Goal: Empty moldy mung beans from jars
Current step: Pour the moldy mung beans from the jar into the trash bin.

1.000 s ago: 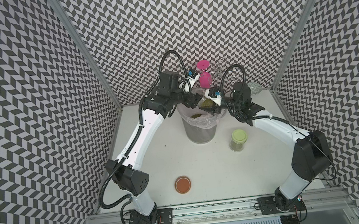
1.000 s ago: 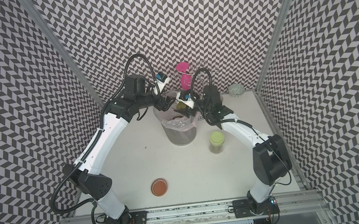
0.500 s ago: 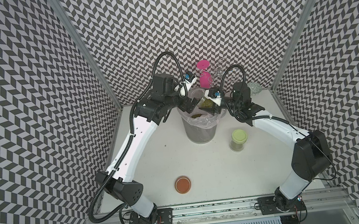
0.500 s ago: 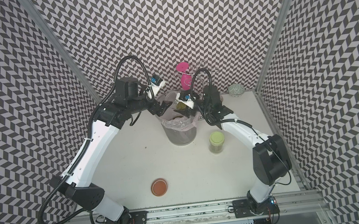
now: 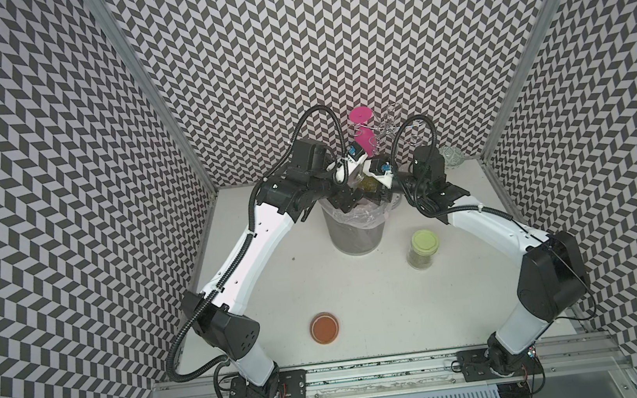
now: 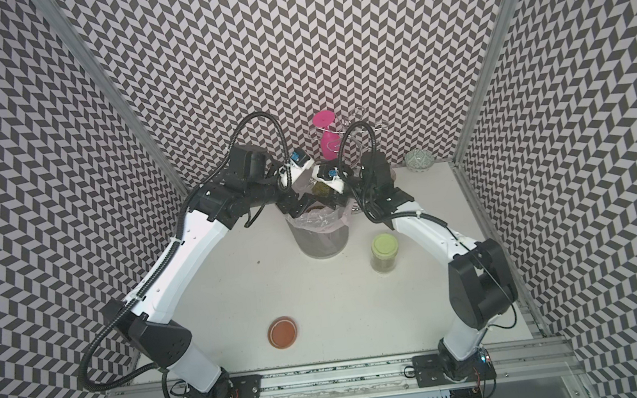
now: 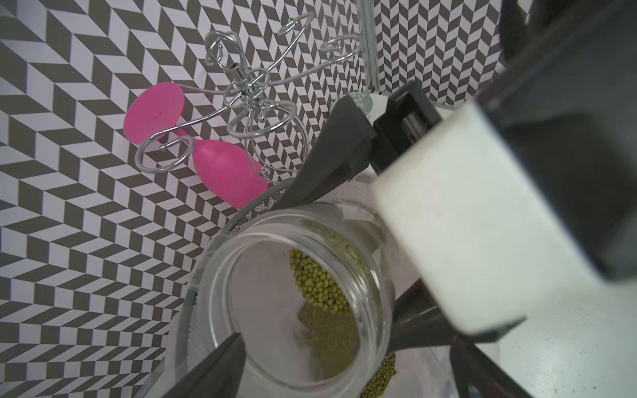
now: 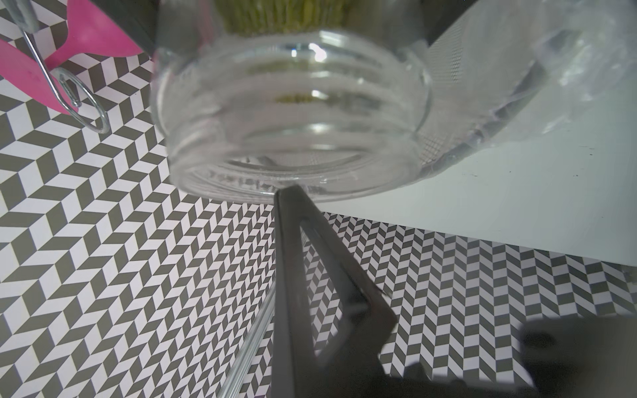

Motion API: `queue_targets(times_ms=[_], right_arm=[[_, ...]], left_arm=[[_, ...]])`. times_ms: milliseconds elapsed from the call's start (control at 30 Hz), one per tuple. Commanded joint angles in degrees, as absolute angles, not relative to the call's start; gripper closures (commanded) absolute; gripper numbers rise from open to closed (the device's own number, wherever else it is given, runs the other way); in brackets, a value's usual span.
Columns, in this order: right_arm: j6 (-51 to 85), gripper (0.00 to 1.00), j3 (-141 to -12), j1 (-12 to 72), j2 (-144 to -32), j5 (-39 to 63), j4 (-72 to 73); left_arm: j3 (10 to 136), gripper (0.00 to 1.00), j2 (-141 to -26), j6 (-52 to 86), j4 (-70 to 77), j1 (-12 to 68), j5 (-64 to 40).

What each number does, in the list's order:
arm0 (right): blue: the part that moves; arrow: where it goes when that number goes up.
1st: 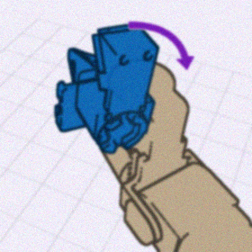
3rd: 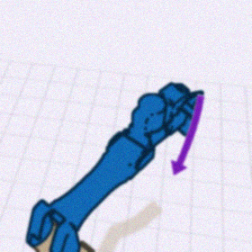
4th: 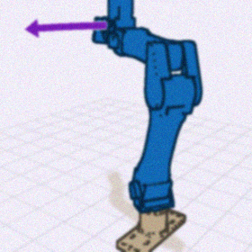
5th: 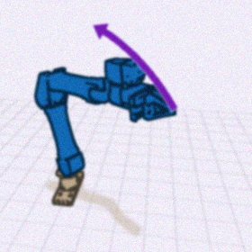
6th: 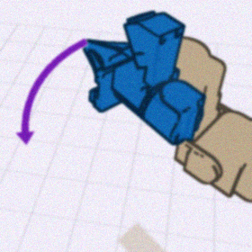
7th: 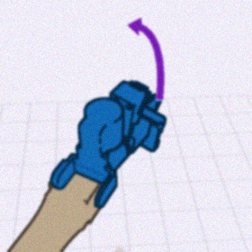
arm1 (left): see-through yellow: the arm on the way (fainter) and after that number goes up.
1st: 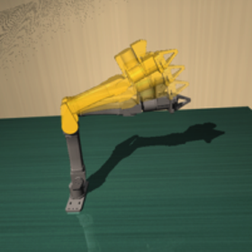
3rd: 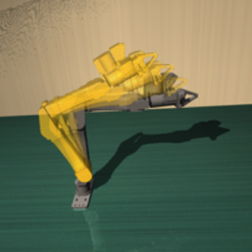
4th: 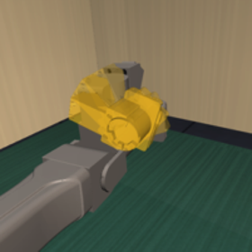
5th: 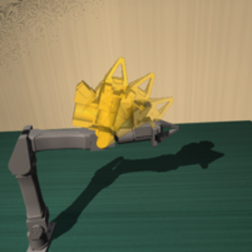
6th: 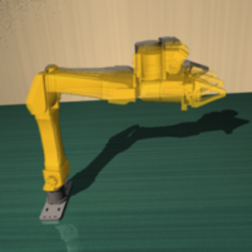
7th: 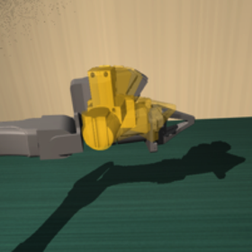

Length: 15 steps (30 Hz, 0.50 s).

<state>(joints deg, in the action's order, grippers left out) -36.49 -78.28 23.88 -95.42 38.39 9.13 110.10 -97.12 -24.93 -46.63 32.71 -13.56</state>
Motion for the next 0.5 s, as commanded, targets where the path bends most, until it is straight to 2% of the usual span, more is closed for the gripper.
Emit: queue_targets(times_ms=[0,133,300,467], right_arm=[[-37.1,0.49,-78.7,24.3,-93.0,41.0,15.0],[-37.6,0.49,-77.8,24.7,-92.5,41.0,15.3],[-38.4,0.49,-76.7,25.0,-91.9,40.5,16.2],[-37.6,0.49,-75.1,25.0,-90.7,40.0,19.1]], left_arm=[[113.1,0.08,-98.8,-26.5,-46.8,32.8,-14.4],[114.2,0.12,-100.2,-26.1,-45.9,32.6,-13.6],[114.2,0.26,-100.6,-25.8,-45.4,32.3,-14.5],[114.1,0.35,-101.3,-25.2,-45.1,32.1,-14.8]])
